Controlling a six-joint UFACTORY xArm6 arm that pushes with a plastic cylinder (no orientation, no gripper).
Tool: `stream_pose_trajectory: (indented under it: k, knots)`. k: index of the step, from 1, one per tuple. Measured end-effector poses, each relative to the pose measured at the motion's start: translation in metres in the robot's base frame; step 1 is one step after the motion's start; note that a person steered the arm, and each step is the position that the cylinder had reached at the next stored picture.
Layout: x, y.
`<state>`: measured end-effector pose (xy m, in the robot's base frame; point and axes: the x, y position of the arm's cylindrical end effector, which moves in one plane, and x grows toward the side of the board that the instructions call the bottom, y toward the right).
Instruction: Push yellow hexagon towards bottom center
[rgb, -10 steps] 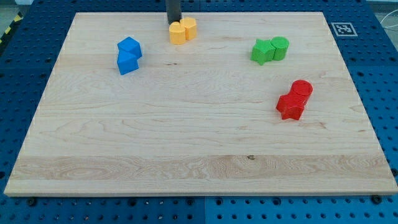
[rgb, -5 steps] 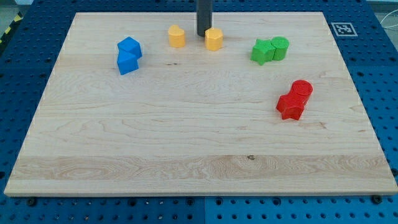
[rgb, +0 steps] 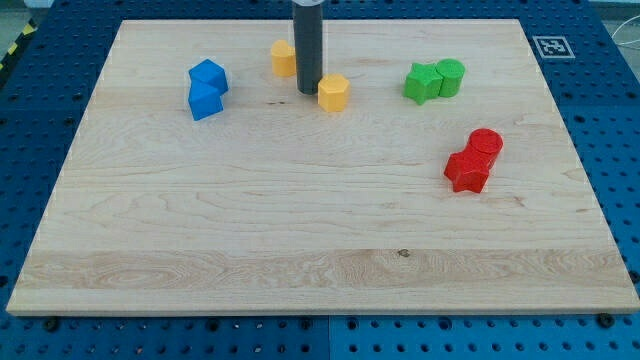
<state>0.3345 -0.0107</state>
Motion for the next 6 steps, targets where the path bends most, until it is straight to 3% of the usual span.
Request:
stream_pose_trajectory:
  k: [4, 6]
  knots:
    - [0.004, 0.096]
    - [0.056, 0.097]
